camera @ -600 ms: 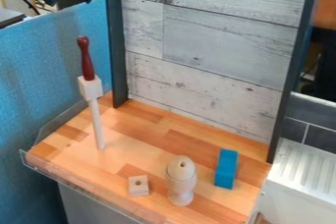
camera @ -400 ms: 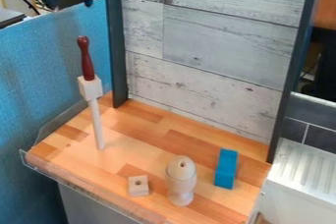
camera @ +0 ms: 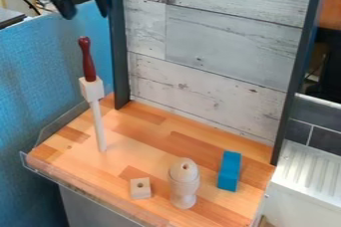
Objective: Move the blue rectangular block to the center of the table
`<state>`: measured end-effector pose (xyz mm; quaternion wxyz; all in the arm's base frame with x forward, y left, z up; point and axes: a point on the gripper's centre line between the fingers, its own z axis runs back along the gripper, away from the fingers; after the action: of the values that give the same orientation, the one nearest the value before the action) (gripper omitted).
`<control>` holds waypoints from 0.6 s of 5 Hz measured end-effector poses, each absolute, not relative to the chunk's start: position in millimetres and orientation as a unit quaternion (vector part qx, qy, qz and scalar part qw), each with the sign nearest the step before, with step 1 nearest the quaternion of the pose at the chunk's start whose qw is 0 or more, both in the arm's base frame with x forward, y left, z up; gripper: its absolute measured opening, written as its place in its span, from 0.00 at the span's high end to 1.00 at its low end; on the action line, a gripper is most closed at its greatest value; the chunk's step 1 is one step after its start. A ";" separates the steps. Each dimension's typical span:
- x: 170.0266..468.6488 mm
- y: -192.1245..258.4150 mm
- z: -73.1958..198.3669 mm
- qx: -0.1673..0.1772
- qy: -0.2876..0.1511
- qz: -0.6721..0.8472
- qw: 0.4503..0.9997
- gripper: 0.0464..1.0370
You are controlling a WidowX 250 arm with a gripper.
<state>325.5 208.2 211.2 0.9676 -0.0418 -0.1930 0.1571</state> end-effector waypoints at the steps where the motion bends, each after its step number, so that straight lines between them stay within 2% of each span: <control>1: 325.4 202.7 204.9 -0.043 -0.185 0.149 0.970 0.04; 2: 326.8 187.1 198.1 -0.045 -0.157 0.143 0.976 0.04; 3: 329.8 148.0 194.6 -0.036 -0.151 0.114 0.981 0.04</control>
<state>329.8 148.0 194.6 0.9813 -0.0362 -0.1509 0.1137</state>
